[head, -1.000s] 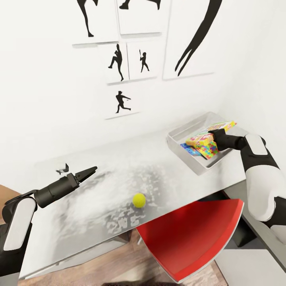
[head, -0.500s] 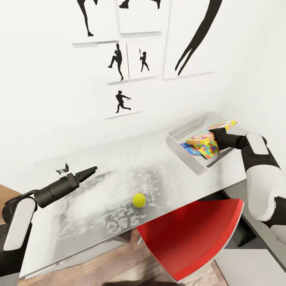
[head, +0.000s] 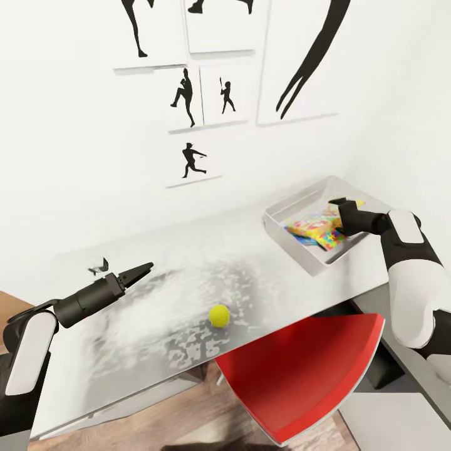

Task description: Put all the toys in the child's room - the three board games (two on the bed and one on the table), the two jigsaw puzzles on the table, and the tennis ball on the table - inside the toy box on the table in the child's room.

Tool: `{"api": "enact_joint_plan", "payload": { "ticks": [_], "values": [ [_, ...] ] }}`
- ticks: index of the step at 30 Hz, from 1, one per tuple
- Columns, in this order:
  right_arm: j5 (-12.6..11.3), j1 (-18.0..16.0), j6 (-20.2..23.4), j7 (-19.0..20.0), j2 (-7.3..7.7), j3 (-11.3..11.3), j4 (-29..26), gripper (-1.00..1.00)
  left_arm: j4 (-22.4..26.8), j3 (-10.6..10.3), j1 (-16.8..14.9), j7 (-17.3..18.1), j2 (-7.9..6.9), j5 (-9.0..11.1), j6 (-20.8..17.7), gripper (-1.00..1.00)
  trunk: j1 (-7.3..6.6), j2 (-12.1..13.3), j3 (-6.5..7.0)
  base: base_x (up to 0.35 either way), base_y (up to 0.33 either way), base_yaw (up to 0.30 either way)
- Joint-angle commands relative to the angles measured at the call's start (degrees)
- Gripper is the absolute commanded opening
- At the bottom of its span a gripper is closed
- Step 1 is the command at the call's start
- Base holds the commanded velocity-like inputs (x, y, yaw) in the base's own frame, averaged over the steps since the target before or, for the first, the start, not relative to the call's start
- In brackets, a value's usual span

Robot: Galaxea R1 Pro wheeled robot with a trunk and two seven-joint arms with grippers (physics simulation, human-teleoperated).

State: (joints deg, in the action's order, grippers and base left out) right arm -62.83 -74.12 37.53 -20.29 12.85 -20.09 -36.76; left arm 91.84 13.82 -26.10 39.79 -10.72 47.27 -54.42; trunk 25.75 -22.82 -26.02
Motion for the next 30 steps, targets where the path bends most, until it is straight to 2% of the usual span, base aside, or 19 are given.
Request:
{"api": "enact_joint_plan", "payload": {
  "ticks": [1,20,26,30],
  "values": [
    [-0.7,-0.1,0.1,-0.5,-0.02,-0.1,-0.1,1.0,0.0,0.1,0.0,0.2,0.0,-0.1,-0.3,1.0,0.03,-0.1,-0.09,0.0,0.0,0.0],
    [-0.7,-2.3,0.2,-0.7,0.27,-0.1,-2.8,1.0,0.0,0.1,0.0,0.2,0.0,-0.1,-0.3,1.0,0.03,-0.1,-0.09,0.0,0.0,0.0],
    [-0.7,-2.4,0.7,-1.1,0.32,-0.1,-8.1,1.0,0.0,0.1,0.0,0.2,0.0,-0.1,-0.3,1.0,0.03,-0.1,-0.09,0.0,0.0,0.0],
    [-0.9,-1.5,2.3,-1.1,0.7,-0.1,-15.4,1.0,0.0,0.1,0.0,0.1,0.0,-0.1,-0.3,1.0,0.03,-0.1,-0.09,0.0,0.0,0.0]
  ]
}}
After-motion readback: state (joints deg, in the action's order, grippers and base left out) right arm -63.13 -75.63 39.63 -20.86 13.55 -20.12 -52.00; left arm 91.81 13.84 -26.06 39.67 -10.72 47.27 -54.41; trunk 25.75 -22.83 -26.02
